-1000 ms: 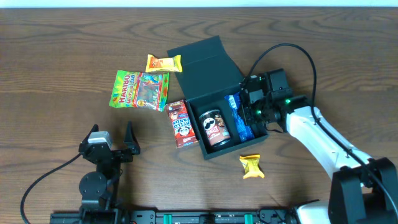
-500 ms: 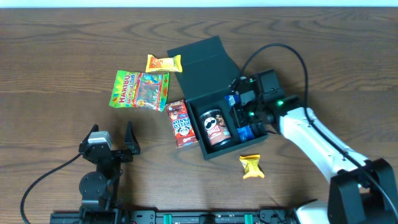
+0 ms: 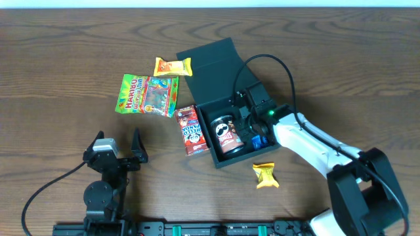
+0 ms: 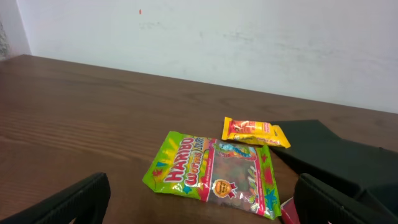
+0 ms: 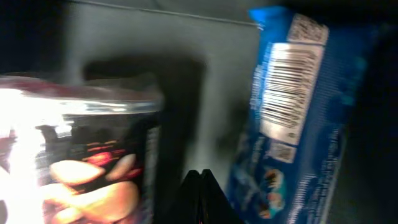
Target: Pack container
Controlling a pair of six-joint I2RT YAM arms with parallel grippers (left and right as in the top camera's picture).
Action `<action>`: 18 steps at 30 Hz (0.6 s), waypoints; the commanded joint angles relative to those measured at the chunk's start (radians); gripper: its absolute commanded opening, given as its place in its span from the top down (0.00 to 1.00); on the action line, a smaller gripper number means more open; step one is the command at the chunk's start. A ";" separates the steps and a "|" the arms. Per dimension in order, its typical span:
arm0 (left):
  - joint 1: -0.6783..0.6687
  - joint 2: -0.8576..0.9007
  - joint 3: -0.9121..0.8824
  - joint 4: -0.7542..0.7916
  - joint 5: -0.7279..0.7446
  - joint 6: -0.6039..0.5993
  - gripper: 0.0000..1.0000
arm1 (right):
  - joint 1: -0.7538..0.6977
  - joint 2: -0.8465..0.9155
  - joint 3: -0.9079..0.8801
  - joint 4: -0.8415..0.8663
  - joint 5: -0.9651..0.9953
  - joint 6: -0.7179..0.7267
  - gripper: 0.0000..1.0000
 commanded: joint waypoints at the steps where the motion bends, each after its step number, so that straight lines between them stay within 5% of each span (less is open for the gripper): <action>1: 0.003 -0.008 -0.014 -0.050 -0.001 0.014 0.05 | 0.007 0.029 0.012 0.006 0.106 0.023 0.98; 18: 0.003 -0.008 -0.014 -0.050 -0.001 0.014 0.05 | 0.006 0.045 0.012 0.028 0.301 0.044 0.98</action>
